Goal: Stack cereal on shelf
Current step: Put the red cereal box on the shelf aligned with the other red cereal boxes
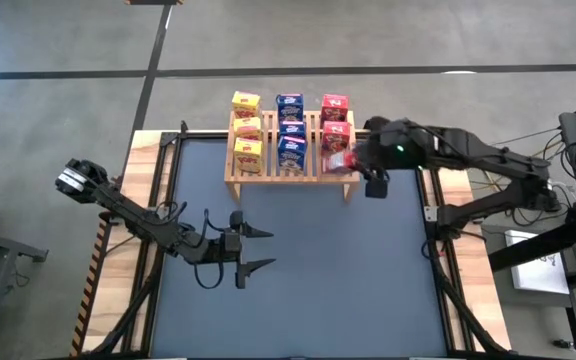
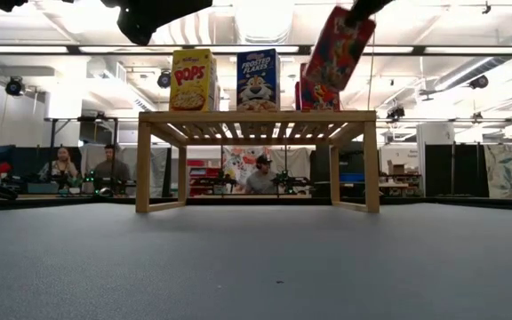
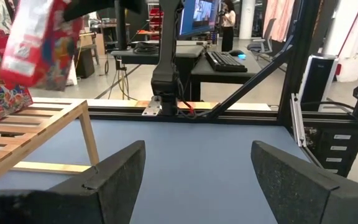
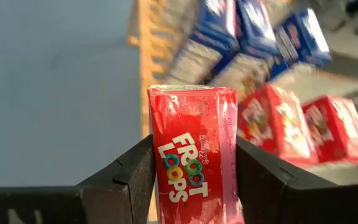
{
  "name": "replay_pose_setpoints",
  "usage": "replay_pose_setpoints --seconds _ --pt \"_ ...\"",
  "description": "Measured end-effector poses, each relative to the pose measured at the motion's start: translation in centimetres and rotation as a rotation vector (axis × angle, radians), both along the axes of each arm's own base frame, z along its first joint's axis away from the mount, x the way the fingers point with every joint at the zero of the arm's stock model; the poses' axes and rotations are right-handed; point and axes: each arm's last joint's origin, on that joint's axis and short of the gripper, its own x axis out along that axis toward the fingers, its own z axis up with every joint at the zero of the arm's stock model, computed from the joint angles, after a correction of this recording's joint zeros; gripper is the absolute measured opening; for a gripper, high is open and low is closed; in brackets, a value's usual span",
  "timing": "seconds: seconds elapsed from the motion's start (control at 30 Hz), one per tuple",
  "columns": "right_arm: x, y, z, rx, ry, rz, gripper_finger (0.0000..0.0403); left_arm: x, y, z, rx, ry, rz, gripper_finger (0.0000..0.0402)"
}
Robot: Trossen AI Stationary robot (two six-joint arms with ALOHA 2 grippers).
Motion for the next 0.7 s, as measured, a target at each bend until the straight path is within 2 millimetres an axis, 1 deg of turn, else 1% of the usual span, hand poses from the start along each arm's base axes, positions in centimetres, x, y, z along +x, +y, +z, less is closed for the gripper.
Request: replay_pose_setpoints --seconds 0.13,0.27,0.37,0.5,0.7 --pt "1.5 -1.1 -0.4 0.042 0.09 0.001 0.0178 0.0 0.0 0.0 0.0 0.0 0.0 0.0276" --pt "3.0 -1.6 -0.8 0.046 0.153 0.011 0.0178 0.0 0.0 0.0 0.0 0.0 0.0 0.0276" --pt "3.8 -1.8 -0.6 0.033 0.174 0.015 0.0178 0.0 0.0 0.0 -0.003 0.0 0.001 0.0276" --pt "4.2 -2.4 -0.2 0.039 0.196 -0.003 0.0178 0.0 0.0 0.0 -0.005 -0.001 0.0 0.0276" --pt "4.1 -3.6 0.3 0.066 0.23 -0.061 0.0178 0.0 0.0 0.0 -0.007 -0.001 0.0 0.0276"
